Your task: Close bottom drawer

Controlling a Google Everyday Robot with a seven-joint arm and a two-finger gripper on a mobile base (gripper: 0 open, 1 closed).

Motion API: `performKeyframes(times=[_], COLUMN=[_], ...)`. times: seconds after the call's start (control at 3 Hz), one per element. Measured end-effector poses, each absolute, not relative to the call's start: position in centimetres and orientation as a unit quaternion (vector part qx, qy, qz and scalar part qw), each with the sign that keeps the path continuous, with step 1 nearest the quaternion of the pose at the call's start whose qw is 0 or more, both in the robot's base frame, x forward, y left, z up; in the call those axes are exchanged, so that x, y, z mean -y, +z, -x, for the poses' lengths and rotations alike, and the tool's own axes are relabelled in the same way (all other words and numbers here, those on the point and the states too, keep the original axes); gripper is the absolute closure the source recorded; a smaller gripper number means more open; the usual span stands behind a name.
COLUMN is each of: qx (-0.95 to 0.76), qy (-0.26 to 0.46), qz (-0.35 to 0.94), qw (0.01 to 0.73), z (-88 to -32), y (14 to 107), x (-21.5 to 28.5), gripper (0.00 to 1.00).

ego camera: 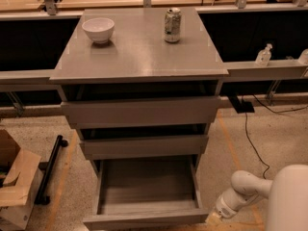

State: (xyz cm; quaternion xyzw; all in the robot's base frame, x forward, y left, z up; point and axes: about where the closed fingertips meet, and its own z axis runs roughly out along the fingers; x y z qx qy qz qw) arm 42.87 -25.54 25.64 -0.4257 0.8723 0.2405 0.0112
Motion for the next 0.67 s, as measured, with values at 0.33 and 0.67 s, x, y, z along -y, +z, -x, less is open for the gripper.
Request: performKeyframes(times=[0.33,0.67], qx=[-0.874,-0.873], qy=[0.250,0.267], qz=[0.417,0.408], qw=[0.015,0.010], z=[-44.1,-45.5], y=[22.5,19.1], x=[25.7,25.4], gripper=[1.00,1.00])
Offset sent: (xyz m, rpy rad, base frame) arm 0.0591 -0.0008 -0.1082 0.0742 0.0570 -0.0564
